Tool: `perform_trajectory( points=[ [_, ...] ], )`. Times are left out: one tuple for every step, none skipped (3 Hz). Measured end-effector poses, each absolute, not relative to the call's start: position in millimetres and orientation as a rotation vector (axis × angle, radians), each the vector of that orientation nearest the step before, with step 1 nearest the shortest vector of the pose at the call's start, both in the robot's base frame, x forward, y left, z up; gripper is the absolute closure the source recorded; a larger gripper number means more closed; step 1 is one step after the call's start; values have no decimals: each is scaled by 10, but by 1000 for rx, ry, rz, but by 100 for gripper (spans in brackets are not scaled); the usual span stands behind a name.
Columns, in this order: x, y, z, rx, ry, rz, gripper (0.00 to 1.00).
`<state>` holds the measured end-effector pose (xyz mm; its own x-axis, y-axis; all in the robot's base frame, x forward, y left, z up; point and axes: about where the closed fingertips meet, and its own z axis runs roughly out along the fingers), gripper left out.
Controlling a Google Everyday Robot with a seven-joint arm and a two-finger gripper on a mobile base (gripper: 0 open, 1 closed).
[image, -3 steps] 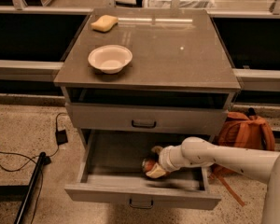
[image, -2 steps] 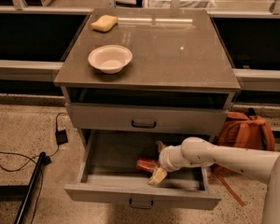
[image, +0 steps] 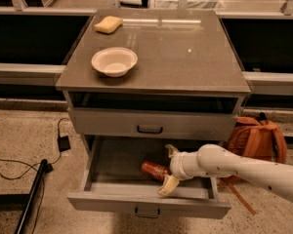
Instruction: Place coke can into middle drawer
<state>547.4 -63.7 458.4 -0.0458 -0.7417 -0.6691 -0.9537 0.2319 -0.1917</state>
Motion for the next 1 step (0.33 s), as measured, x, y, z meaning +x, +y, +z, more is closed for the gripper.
perform_trajectory(
  points=[
    [5467,-654,4593,-1552,1836,402,0]
  ],
)
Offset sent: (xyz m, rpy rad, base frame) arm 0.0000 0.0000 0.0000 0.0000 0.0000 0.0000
